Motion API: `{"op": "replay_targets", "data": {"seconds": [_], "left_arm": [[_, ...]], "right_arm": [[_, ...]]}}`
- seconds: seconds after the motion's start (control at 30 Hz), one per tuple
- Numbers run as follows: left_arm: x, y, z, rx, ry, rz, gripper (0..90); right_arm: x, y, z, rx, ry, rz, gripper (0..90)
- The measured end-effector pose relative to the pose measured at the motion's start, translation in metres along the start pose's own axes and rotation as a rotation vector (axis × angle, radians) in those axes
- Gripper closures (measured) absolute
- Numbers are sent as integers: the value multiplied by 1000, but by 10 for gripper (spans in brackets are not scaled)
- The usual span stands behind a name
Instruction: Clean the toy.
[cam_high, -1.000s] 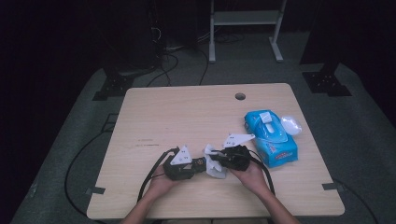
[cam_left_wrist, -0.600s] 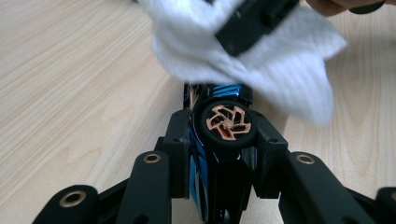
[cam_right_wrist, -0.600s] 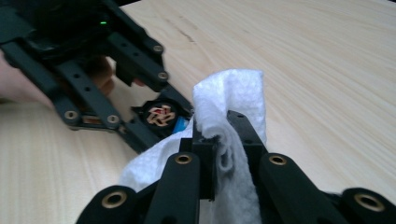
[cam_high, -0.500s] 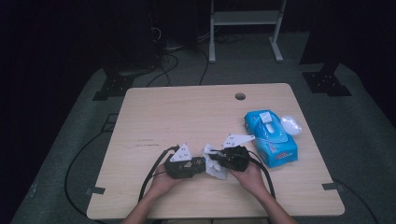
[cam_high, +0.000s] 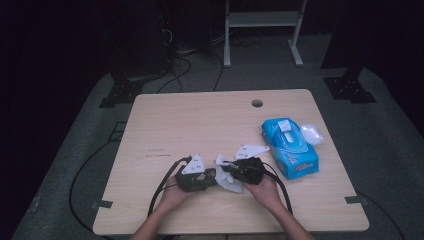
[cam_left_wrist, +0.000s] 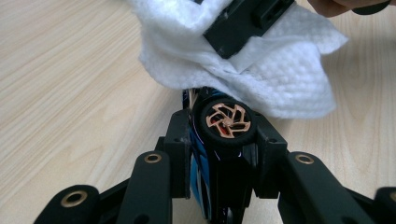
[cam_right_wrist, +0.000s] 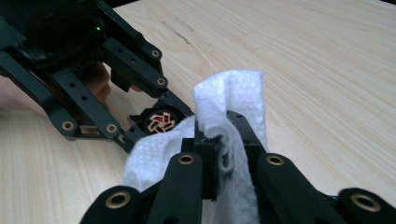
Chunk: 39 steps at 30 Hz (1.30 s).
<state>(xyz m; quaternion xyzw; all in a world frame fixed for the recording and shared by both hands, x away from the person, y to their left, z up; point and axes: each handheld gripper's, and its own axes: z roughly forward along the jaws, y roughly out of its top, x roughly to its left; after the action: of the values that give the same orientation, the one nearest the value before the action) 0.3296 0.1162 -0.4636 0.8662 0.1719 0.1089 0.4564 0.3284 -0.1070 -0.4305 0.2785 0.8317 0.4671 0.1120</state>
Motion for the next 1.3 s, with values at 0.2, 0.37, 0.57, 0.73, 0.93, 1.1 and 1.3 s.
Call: {"op": "replay_targets", "data": {"seconds": [0.2, 0.37, 0.57, 0.73, 0.93, 1.1, 1.3], "left_arm": [[0, 0, 0, 1, 2, -3, 651], [0, -1, -2, 6, 3, 2, 653], [0, 0, -1, 10, 11, 10, 651], [1, -1, -3, 13, 15, 9, 653], [1, -1, -2, 11, 17, 11, 652], [1, 0, -2, 14, 19, 15, 652], [0, 0, -2, 19, 24, 22, 654]], "right_arm": [[21, 7, 17, -22, 89, -26, 832], [13, 5, 8, 1, 21, -59, 834], [9, 3, 4, 6, -17, -31, 834], [11, 4, 5, 14, -16, -56, 836], [-10, -4, -14, 22, -98, -23, 836], [0, 0, -3, 11, -59, -27, 835], [-7, -1, -7, 18, -85, -23, 836]]}}
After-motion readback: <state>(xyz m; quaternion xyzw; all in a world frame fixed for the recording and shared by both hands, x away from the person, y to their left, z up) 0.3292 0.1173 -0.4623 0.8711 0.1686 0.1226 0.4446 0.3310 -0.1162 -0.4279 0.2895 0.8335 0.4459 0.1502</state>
